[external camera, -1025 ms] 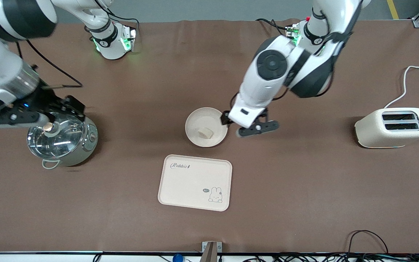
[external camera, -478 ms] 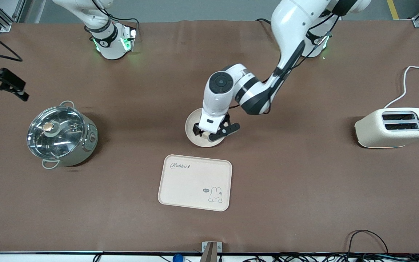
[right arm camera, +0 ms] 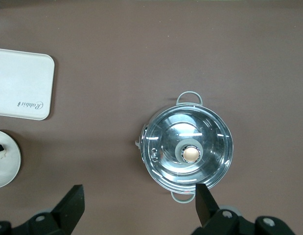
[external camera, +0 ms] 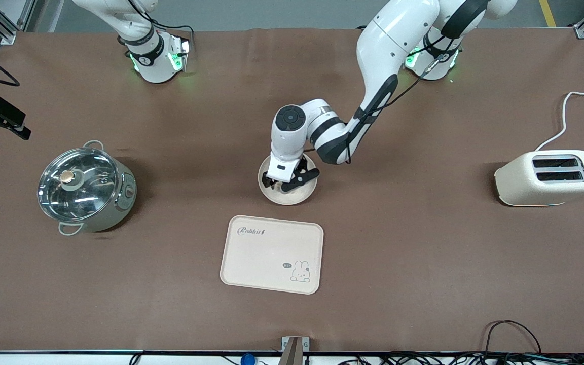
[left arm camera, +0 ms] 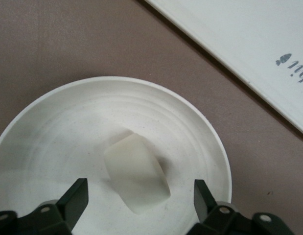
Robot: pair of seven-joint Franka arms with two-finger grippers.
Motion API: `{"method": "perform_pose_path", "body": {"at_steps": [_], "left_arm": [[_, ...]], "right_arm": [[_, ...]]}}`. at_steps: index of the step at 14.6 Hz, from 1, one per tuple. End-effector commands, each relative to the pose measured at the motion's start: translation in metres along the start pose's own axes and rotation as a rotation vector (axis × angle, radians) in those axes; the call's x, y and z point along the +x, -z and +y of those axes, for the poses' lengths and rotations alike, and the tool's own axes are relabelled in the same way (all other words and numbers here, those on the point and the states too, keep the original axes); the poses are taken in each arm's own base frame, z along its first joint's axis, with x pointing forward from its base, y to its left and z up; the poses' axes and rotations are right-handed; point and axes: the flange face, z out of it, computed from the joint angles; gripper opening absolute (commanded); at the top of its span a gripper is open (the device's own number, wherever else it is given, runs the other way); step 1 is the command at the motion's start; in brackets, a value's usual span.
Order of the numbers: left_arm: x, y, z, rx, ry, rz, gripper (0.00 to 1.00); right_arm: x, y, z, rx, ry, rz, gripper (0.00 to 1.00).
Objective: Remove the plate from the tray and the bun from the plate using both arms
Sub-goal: 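Lower the left gripper into the plate and grasp the white bun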
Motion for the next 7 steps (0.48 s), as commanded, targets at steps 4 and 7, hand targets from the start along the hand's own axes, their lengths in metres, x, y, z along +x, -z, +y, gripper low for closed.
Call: {"method": "perform_pose_path", "body": {"at_steps": [4, 7], "left_arm": [[-0.001, -0.002, -0.003, -0.006, 0.005, 0.018, 0.03], [0.007, 0.021, -0.012, 0.057, -0.017, 0.046, 0.0]], "right_arm": [[0.002, 0.003, -0.002, 0.005, 0.002, -0.005, 1.0], [0.004, -0.006, -0.003, 0.005, 0.008, -0.018, 1.0]]}}
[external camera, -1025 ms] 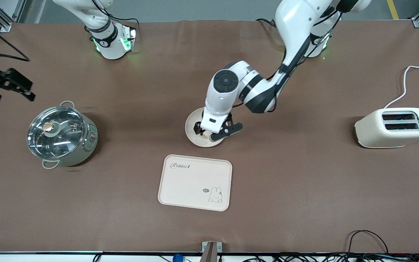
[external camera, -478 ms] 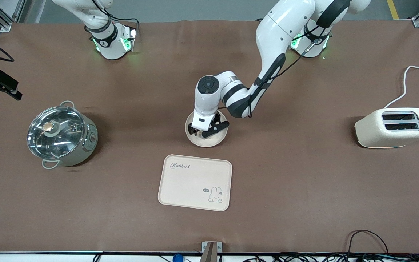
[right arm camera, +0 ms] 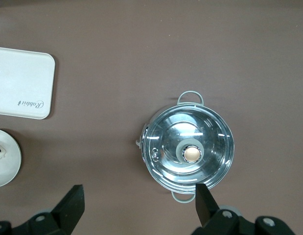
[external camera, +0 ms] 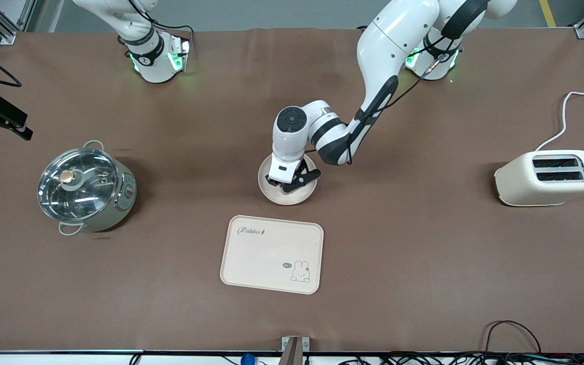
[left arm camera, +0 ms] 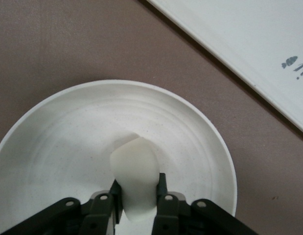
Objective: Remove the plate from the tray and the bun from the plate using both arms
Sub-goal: 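Carry the bun toward the toaster and set it on the table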
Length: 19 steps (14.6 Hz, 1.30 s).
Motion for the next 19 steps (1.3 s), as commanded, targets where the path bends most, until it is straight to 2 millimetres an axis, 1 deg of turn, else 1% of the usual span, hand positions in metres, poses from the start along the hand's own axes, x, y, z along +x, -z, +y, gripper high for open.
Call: {"method": "perform_pose_path", "body": {"at_steps": [1, 2, 3, 4, 5, 6, 7, 8, 10, 11, 12, 13, 14, 15, 16, 17, 18, 19], "left_arm": [[0.008, 0.037, -0.012, 0.102, -0.048, 0.062, 0.0], [0.016, 0.063, -0.014, 0.148, -0.097, 0.075, 0.0], [0.035, 0.089, -0.021, 0.181, -0.156, 0.074, 0.0], [0.071, 0.12, -0.031, 0.195, -0.211, 0.066, 0.0], [0.105, 0.137, -0.047, 0.217, -0.266, 0.038, 0.0], [0.135, 0.149, -0.065, 0.239, -0.339, 0.014, 0.01], [0.166, 0.153, -0.09, 0.254, -0.39, -0.001, 0.01], [0.206, 0.159, -0.119, 0.247, -0.424, -0.007, 0.01], [0.26, 0.16, -0.173, 0.211, -0.516, -0.026, 0.01], [0.28, 0.154, -0.201, 0.184, -0.535, -0.041, 0.01], [0.301, 0.142, -0.233, 0.142, -0.562, -0.054, 0.02], [0.32, 0.128, -0.266, 0.098, -0.583, -0.046, 0.02], [0.333, 0.108, -0.298, 0.056, -0.605, -0.018, 0.03], [0.34, 0.089, -0.32, 0.02, -0.624, 0.004, 0.09], [0.342, 0.072, -0.329, -0.003, -0.626, 0.003, 0.25], [0.345, 0.064, -0.332, -0.008, -0.623, -0.006, 0.49], [0.345, 0.063, -0.331, -0.008, -0.626, -0.007, 0.83], [0.344, 0.062, -0.331, -0.004, -0.616, -0.012, 1.0]], "right_arm": [[0.003, -0.003, -0.002, 0.005, 0.004, -0.012, 1.0], [0.003, -0.003, -0.003, 0.006, 0.006, -0.012, 1.0], [0.003, -0.004, -0.004, 0.006, 0.009, -0.012, 1.0], [0.003, -0.003, -0.006, 0.004, 0.011, -0.012, 1.0], [0.003, -0.002, -0.007, 0.004, 0.012, -0.012, 1.0], [0.002, -0.002, -0.007, 0.006, 0.012, -0.013, 1.0], [0.002, -0.002, -0.007, 0.005, 0.012, -0.013, 1.0], [0.003, -0.002, -0.007, 0.004, 0.012, -0.012, 1.0], [0.002, -0.003, -0.007, 0.006, 0.012, -0.015, 1.0], [0.002, -0.002, -0.007, 0.006, 0.012, -0.016, 1.0], [0.001, -0.003, -0.007, 0.006, 0.012, -0.019, 1.0], [0.002, -0.003, -0.007, 0.006, 0.012, -0.018, 1.0], [0.002, -0.004, -0.007, 0.006, 0.012, -0.016, 1.0], [0.002, -0.004, -0.007, 0.006, 0.012, -0.015, 1.0], [0.002, -0.004, -0.007, 0.006, 0.012, -0.016, 1.0], [0.002, -0.004, -0.007, 0.006, 0.012, -0.018, 1.0], [0.002, -0.004, -0.007, 0.006, 0.012, -0.018, 1.0], [0.002, -0.004, -0.007, 0.006, 0.012, -0.016, 1.0]]}}
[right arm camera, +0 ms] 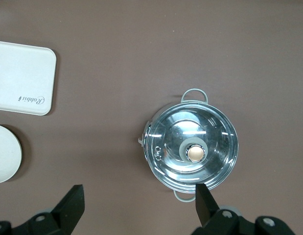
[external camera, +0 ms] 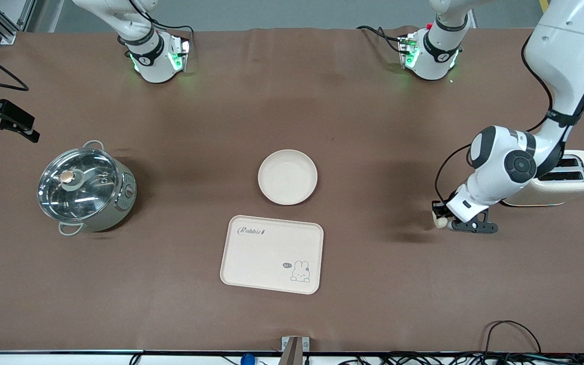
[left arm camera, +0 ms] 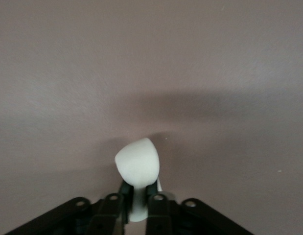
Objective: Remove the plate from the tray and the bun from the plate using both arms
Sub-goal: 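Carry the bun toward the toaster and set it on the table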
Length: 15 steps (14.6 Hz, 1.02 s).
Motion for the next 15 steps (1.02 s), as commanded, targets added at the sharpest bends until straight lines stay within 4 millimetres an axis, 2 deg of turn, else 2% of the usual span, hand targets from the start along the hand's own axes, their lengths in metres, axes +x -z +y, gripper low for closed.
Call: {"method": "perform_pose_path", "body": {"at_steps": [1, 3, 7, 10, 12, 15], "left_arm": [[0.001, 0.006, 0.026, 0.0, -0.008, 0.005, 1.0], [0.001, 0.006, 0.029, 0.006, 0.002, -0.01, 1.0], [0.015, 0.026, 0.025, 0.066, -0.026, -0.056, 1.0], [0.017, 0.03, 0.028, 0.068, -0.035, -0.048, 1.0], [0.03, 0.062, 0.041, 0.095, -0.053, -0.059, 1.0], [0.058, 0.144, 0.071, 0.126, -0.066, -0.099, 1.0]], "right_arm": [[-0.001, 0.003, -0.001, 0.004, 0.0, 0.001, 1.0], [-0.001, 0.003, -0.001, 0.003, 0.0, 0.002, 1.0], [-0.001, 0.003, -0.001, 0.004, 0.0, -0.001, 1.0], [-0.002, 0.003, 0.002, 0.003, -0.005, -0.002, 1.0], [-0.002, 0.003, 0.001, 0.003, -0.003, -0.001, 1.0], [-0.001, 0.002, 0.001, 0.004, -0.003, -0.005, 1.0]]}}
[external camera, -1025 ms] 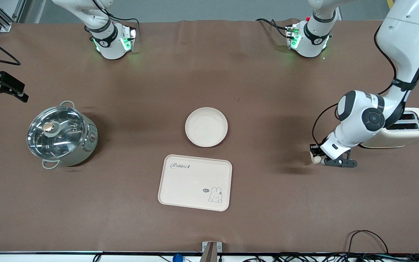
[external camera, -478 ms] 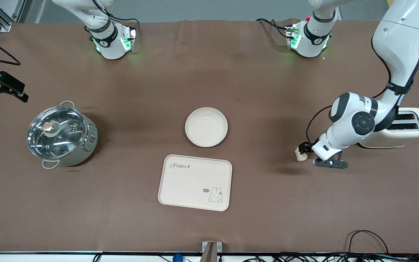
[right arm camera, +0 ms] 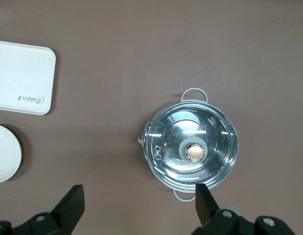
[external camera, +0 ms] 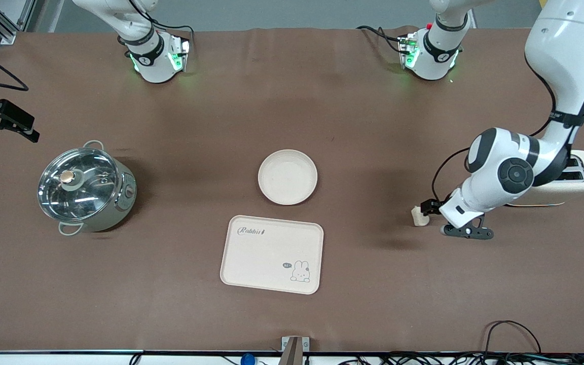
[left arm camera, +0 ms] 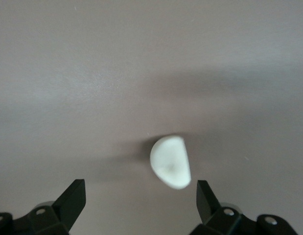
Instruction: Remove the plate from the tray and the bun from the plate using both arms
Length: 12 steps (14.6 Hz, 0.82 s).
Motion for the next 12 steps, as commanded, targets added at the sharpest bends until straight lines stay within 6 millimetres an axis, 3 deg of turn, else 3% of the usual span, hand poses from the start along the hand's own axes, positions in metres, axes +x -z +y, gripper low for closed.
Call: {"method": "perform_pose_path", "body": {"at_steps": [1, 3, 5, 7, 10, 12], "left_arm": [[0.017, 0.093, 0.014, 0.051, -0.015, 0.003, 1.0], [0.015, 0.14, 0.018, 0.065, -0.018, 0.025, 1.0], [0.001, 0.186, 0.024, 0.099, -0.036, 0.053, 1.0], [-0.019, 0.25, 0.029, 0.098, -0.082, 0.134, 1.0], [-0.066, 0.318, -0.002, -0.002, 0.021, 0.134, 1.0], [-0.098, 0.34, -0.013, 0.019, 0.026, 0.104, 1.0]], "right_arm": [[-0.002, 0.003, 0.0, 0.004, -0.002, -0.003, 1.0], [-0.001, 0.002, 0.0, 0.004, -0.002, -0.006, 1.0], [-0.002, 0.002, 0.0, 0.004, 0.0, -0.005, 1.0], [-0.003, 0.004, -0.001, 0.004, 0.0, -0.005, 1.0], [-0.002, 0.003, -0.001, 0.004, 0.001, -0.002, 1.0], [-0.001, 0.003, -0.002, 0.004, 0.003, 0.0, 1.0]]}}
